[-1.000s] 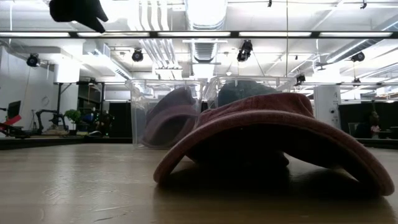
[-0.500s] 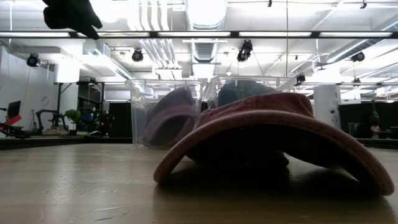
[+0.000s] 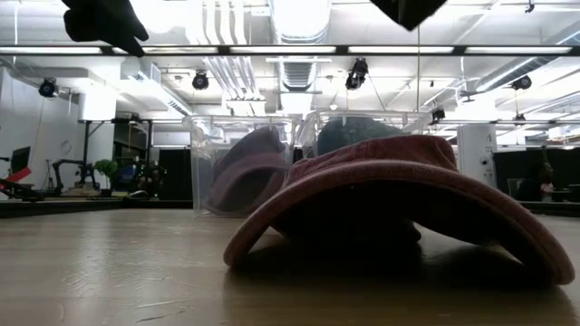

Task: Pick & Place hat
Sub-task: Put the red cap into the left transparent bin

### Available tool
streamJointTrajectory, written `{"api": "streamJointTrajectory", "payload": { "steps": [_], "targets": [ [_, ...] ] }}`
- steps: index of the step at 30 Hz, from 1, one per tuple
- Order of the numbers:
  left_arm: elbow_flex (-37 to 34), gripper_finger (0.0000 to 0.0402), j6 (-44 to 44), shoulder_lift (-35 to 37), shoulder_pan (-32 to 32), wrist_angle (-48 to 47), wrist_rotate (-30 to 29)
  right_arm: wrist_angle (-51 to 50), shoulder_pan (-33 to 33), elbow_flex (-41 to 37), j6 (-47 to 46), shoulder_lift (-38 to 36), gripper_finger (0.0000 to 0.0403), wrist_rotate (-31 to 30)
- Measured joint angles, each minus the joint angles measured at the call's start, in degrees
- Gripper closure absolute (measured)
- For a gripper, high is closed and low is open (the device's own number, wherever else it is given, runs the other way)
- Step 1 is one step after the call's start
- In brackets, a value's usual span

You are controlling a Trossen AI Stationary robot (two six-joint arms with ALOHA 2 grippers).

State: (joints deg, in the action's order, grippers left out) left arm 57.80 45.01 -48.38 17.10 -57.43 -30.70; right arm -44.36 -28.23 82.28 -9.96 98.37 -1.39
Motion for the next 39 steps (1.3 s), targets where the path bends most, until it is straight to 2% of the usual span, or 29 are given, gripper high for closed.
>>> {"api": "streamJointTrajectory", "payload": {
  "steps": [17, 28, 35, 39],
  "targets": [
    [0.0, 0.0220, 0.3, 0.0, 0.0, 0.0, 0.0, 6.8, 1.7, -9.3, 4.0, 0.4, 0.0186, 0.3],
    [0.0, 0.0220, 1.3, 0.0, 0.0, 0.0, 0.0, 6.8, 3.3, -8.5, 10.2, 7.9, 0.0186, 2.1],
    [0.0, 0.0220, 1.4, 0.0, 0.0, 0.0, 0.0, 6.3, 3.5, -8.3, 9.9, 11.7, 0.0186, 1.3],
    [0.0, 0.0220, 1.4, 0.0, 0.0, 0.0, 0.0, 5.8, 3.8, -7.9, 6.1, 14.0, 0.0203, 1.5]
  ]
}}
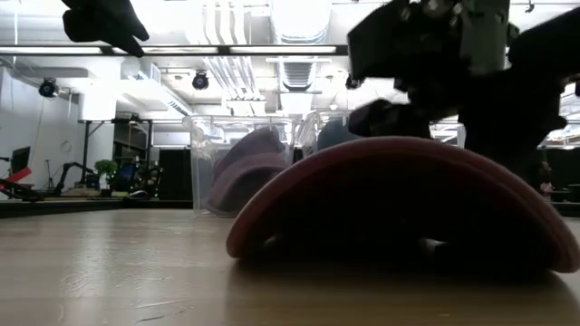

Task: Pick & Place hat
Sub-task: Put the red cap into the left transparent bin

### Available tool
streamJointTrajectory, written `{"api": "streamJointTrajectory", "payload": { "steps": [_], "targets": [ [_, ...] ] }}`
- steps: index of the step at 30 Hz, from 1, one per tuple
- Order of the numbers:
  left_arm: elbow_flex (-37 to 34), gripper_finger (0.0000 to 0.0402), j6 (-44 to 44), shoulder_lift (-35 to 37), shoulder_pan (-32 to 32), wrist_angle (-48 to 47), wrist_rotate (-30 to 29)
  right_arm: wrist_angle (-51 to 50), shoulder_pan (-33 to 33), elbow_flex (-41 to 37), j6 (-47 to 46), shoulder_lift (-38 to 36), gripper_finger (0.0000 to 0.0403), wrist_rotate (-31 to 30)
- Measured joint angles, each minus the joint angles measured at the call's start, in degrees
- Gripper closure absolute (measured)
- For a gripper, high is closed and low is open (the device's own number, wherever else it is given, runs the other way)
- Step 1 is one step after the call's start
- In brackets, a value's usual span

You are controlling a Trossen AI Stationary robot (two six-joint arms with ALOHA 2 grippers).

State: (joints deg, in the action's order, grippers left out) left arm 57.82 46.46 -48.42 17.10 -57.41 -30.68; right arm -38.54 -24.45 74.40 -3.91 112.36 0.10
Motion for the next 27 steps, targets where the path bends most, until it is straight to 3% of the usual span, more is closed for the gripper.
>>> {"api": "streamJointTrajectory", "payload": {
  "steps": [12, 20, 27],
  "targets": [
    [0.0, 0.0220, 0.0, -0.1, 0.0, 0.0, 0.0, -5.5, 0.0, 5.1, -1.3, -0.3, 0.0381, -0.6],
    [0.0, 0.0220, -0.1, -0.2, 0.0, 0.0, 0.0, -19.8, -0.1, 18.6, 4.6, -2.3, 0.0394, -5.9],
    [0.0, 0.0220, -0.3, -0.2, 0.0, 0.0, 0.0, -27.9, 0.2, 35.1, 17.4, -2.7, 0.0394, -14.4]
  ]
}}
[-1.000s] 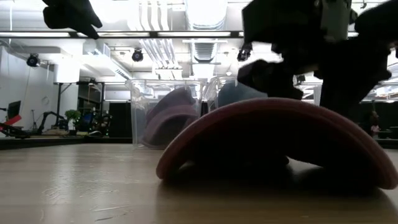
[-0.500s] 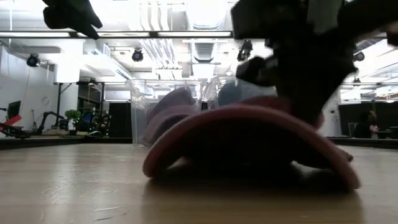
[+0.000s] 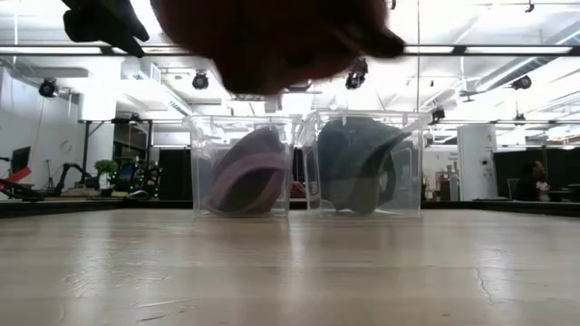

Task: Pick & Place hat
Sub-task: Put the red cap into the left transparent bin

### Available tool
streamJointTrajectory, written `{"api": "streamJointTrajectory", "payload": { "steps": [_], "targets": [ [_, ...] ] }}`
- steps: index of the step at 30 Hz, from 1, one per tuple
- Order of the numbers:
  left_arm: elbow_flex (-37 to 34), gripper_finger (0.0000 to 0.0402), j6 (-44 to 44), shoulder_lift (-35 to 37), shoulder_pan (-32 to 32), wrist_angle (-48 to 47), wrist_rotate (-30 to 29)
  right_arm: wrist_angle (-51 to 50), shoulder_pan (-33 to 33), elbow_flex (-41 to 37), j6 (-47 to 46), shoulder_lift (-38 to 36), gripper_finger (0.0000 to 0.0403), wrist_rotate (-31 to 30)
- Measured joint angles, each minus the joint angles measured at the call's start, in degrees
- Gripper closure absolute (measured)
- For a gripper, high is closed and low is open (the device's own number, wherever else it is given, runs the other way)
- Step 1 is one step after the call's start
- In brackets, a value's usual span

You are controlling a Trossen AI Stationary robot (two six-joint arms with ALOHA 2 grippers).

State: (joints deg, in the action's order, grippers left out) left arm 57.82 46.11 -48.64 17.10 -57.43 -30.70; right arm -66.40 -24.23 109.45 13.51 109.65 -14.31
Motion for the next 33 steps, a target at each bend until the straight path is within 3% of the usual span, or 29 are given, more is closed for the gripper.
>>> {"api": "streamJointTrajectory", "payload": {
  "steps": [8, 16, 20, 25, 33],
  "targets": [
    [0.0, 0.0220, 0.0, 0.0, 0.0, 0.0, 0.0, -5.9, 3.1, 13.6, 21.0, 0.0, 0.0394, -11.6],
    [0.0, 0.0220, 0.1, 0.0, 0.0, 0.0, 0.0, -6.3, 11.7, 21.2, 31.4, 0.1, 0.0394, -12.5],
    [0.0, 0.0220, 0.3, 0.0, 0.0, 0.3, 0.0, -4.3, 16.5, 21.7, 36.4, 0.1, 0.0394, -11.8],
    [0.0, 0.0220, 0.3, 0.0, 0.0, 1.4, 0.0, 0.6, 22.1, 20.1, 42.9, 0.1, 0.0394, -6.4],
    [0.0, 0.0220, 0.4, 0.0, 0.0, 3.4, -0.4, 12.6, 29.4, 14.3, 48.2, 0.1, 0.0395, -5.9]
  ]
}}
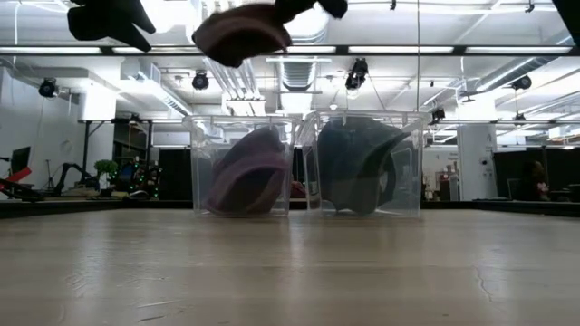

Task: Pick & Place hat
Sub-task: Put the red cap into the left transparent bin

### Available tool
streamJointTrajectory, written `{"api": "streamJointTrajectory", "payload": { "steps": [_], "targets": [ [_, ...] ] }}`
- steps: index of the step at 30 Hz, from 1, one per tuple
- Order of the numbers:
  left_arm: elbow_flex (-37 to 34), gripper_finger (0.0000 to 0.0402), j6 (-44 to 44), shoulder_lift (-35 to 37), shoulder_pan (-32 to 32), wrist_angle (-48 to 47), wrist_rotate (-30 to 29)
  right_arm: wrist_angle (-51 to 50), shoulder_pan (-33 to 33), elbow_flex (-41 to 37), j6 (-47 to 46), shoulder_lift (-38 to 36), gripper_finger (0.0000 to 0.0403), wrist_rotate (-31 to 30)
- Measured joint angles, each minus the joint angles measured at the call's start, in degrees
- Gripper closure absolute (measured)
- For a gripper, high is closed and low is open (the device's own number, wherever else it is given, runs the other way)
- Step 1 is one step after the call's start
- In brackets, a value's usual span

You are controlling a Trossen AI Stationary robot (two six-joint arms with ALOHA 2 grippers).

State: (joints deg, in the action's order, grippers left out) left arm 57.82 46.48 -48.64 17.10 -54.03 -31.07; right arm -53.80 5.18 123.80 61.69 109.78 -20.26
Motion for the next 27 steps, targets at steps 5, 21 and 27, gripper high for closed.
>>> {"api": "streamJointTrajectory", "payload": {
  "steps": [5, 21, 27],
  "targets": [
    [0.0, 0.0220, 0.0, 0.0, 0.0, 0.7, -0.2, 4.9, 3.2, -6.2, -0.4, 0.1, 0.0395, 2.3],
    [0.0, 0.0220, 0.0, 0.0, 0.0, 2.2, -2.1, 21.7, 8.5, -24.6, -2.1, 0.1, 0.0395, 2.2],
    [0.0, 0.0220, 0.0, 0.0, 0.0, 2.2, -2.1, 22.6, 9.4, -27.5, -4.3, 0.1, 0.0395, 2.8]
  ]
}}
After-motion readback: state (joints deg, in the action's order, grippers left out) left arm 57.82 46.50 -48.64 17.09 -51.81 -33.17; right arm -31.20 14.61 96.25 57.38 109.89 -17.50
